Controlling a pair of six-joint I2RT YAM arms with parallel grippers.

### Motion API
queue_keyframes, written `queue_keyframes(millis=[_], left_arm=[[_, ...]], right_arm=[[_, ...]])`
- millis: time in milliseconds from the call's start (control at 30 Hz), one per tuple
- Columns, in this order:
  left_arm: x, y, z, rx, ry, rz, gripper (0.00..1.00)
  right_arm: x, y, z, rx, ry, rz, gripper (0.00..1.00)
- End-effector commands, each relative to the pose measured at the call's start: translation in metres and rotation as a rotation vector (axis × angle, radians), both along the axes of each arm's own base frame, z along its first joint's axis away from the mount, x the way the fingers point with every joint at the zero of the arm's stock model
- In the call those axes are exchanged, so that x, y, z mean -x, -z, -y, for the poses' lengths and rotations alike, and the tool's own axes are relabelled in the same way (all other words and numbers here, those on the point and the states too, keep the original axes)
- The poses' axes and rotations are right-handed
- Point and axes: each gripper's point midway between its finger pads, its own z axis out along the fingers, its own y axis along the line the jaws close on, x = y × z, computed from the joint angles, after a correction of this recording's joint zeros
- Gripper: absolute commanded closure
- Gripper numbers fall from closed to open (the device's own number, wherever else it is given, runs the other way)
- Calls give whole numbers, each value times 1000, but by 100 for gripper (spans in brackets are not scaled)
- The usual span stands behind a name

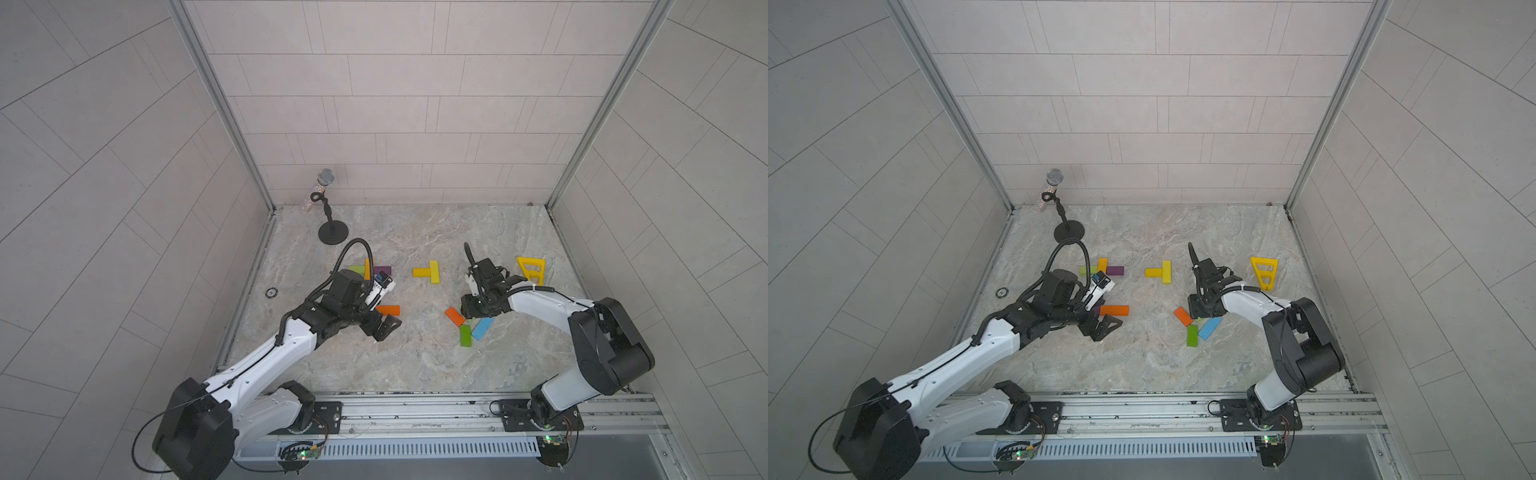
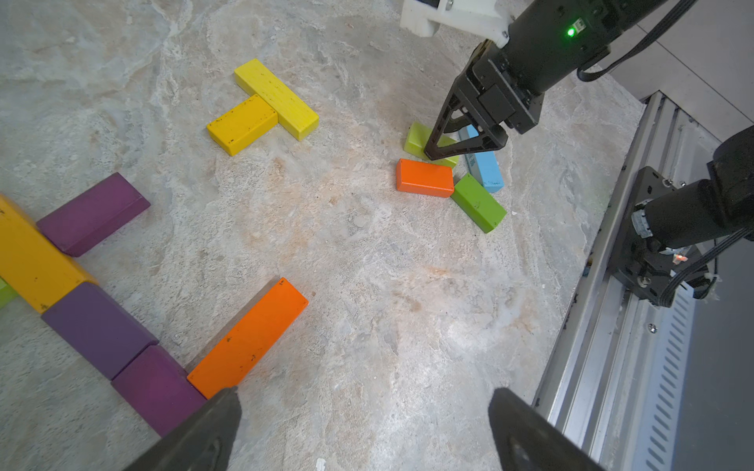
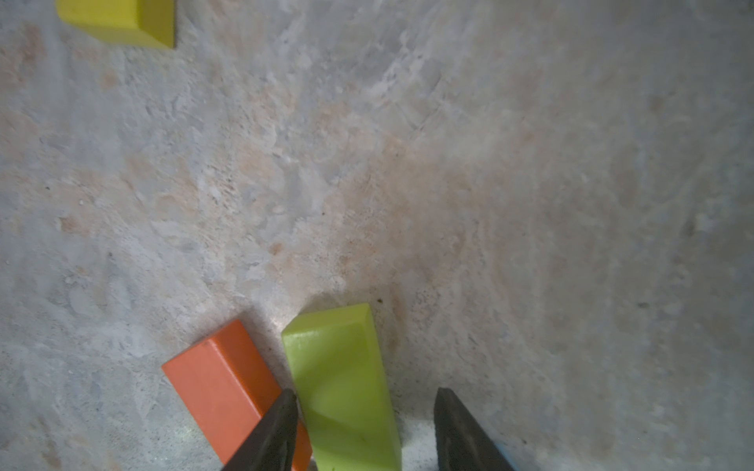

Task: Assemble the letter t with building blocks
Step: Pick up the building block from the center of the board.

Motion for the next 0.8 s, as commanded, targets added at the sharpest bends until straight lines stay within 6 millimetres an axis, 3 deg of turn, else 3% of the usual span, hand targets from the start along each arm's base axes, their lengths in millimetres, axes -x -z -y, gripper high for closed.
queue_keyframes(millis=[0,433,767], left_arm=[[0,4,2,0,12,8,0],[-1,7,1,-11,14,14,0],[-1,10,1,-15,19,15,0]], right_arm=[[3,4,-1,23,-29,-22,47],[-4,3,-8,73,-65,-40,55],[7,3,0,188,-90,-82,55]])
